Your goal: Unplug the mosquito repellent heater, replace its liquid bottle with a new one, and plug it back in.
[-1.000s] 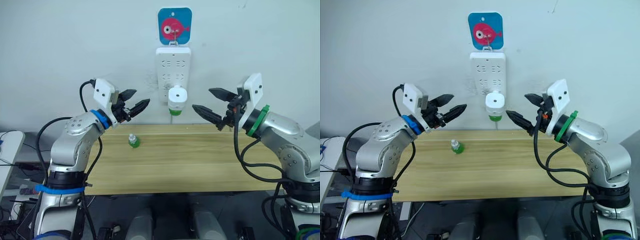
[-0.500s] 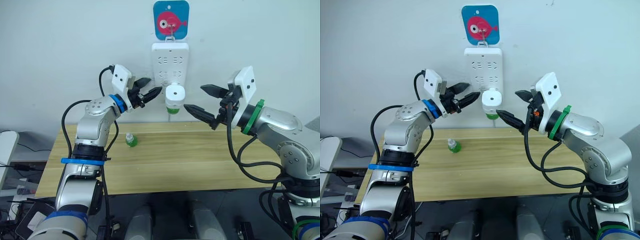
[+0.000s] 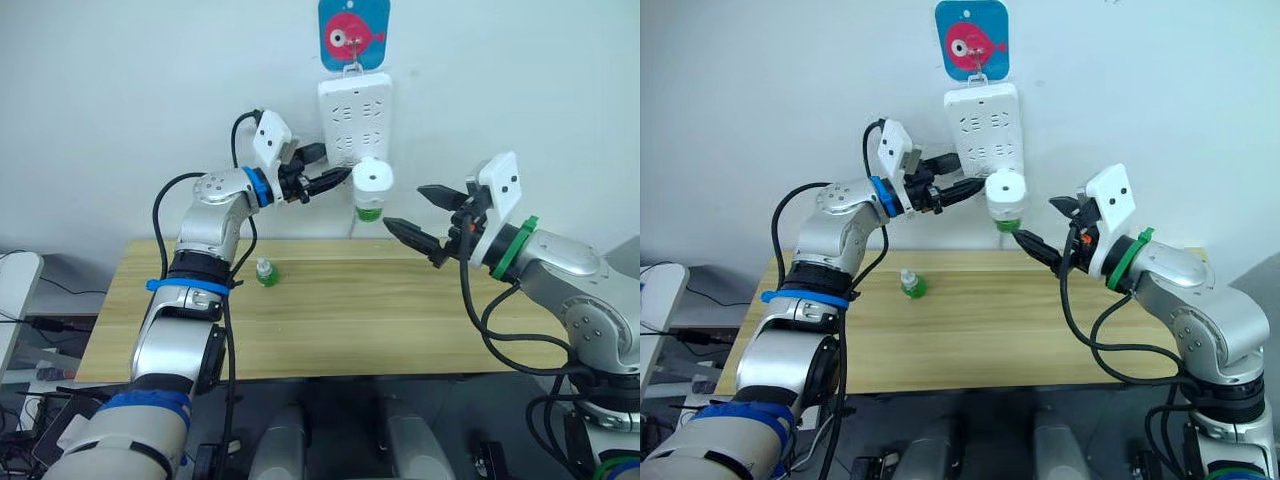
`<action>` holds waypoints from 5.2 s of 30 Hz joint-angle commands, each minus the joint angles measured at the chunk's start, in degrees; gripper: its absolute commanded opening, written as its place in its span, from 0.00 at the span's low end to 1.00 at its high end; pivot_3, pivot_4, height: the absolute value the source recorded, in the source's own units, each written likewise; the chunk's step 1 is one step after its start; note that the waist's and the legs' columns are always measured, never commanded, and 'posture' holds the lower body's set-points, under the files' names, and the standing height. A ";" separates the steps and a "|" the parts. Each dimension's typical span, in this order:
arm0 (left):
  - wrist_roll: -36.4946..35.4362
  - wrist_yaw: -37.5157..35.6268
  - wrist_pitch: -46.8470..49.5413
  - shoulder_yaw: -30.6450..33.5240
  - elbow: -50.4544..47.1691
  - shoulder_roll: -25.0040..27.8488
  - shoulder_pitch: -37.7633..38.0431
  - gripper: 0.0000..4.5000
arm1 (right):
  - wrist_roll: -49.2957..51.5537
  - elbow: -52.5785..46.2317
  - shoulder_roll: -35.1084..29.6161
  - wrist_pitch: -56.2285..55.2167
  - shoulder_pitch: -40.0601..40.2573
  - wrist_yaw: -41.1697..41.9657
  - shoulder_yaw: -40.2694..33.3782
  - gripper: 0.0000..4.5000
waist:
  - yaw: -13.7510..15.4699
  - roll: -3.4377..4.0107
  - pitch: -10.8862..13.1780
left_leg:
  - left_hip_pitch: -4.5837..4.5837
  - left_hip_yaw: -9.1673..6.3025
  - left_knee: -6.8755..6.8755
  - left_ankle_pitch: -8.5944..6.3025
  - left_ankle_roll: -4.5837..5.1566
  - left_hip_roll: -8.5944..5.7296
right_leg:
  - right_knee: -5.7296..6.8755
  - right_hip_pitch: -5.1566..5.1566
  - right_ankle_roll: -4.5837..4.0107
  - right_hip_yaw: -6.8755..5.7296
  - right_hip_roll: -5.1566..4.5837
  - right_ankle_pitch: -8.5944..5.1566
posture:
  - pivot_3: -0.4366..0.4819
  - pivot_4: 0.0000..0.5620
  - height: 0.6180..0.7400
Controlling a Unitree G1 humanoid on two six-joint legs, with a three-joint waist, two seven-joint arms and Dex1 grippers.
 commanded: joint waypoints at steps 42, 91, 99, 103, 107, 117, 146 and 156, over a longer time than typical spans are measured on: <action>-0.34 -1.83 5.61 1.47 -4.69 -0.25 1.30 0.30 | -22.52 0.42 17.24 -14.99 -2.57 -13.22 9.81 0.65 | -1.36 0.03 0.86 | -0.48 -0.04 0.01 0.00 -0.01 0.09 | 0.23 -0.57 -0.03 0.02 0.09 0.00 | 0.29 0.55 1.00; 8.85 27.65 -2.07 -14.27 -46.50 -15.28 37.61 1.00 | 64.37 9.09 22.81 0.69 -3.23 -66.89 -19.75 0.65 | -1.25 0.10 1.01 | -0.10 0.39 -0.02 0.07 -0.06 0.28 | 0.73 -0.52 -0.22 0.24 0.20 0.08 | 0.36 0.52 1.00; 8.67 28.92 -4.39 -14.04 -41.40 -18.29 33.77 1.00 | 69.46 6.42 17.51 -8.59 -1.09 -69.29 -12.20 0.65 | -1.40 0.10 1.02 | -0.12 0.37 -0.02 0.06 -0.05 0.36 | 0.71 -0.54 -0.21 0.26 0.33 0.07 | 0.35 0.52 1.00; 8.43 29.13 -4.49 -13.95 -40.95 -18.75 33.54 1.00 | 70.47 5.60 15.53 -11.93 -0.72 -69.44 -9.80 0.65 | -1.38 0.10 1.02 | -0.15 0.38 -0.03 0.06 -0.05 0.36 | 0.63 -0.53 -0.21 0.27 0.33 0.07 | 0.33 0.52 1.00; 7.59 29.95 -3.87 -13.35 -40.42 -19.78 33.30 0.96 | 70.99 4.76 14.04 -14.19 -0.32 -69.27 -7.90 0.65 | -1.39 0.10 1.02 | -0.17 0.37 -0.03 0.06 -0.05 0.36 | 0.60 -0.54 -0.21 0.26 0.33 0.07 | 0.33 0.53 1.00; 7.61 29.92 -3.91 -13.06 -40.33 -20.09 33.46 0.51 | 72.80 3.91 10.95 -17.23 0.64 -68.61 -5.11 0.65 | -1.36 0.10 1.02 | -0.31 0.35 -0.03 0.06 -0.05 0.38 | 0.29 -0.51 -0.21 0.25 0.34 0.10 | 0.33 0.53 1.00; 5.27 0.33 -28.55 -13.10 -32.00 -2.35 27.25 0.51 | 75.12 46.54 -18.44 33.36 -16.58 -12.45 6.54 1.00 | -0.83 0.21 1.19 | -0.44 0.31 0.00 0.06 -0.01 0.39 | 0.15 -0.51 -0.28 0.18 0.32 0.14 | 0.39 0.52 1.00; 5.58 0.93 -28.13 -13.54 -33.86 -2.58 28.22 0.51 | 75.12 46.16 -17.41 29.44 -16.25 -16.90 7.12 0.87 | -0.69 0.21 1.19 | -0.46 0.25 0.02 0.06 -0.01 0.38 | 0.19 -0.52 -0.27 0.11 0.31 0.14 | 0.40 0.51 1.00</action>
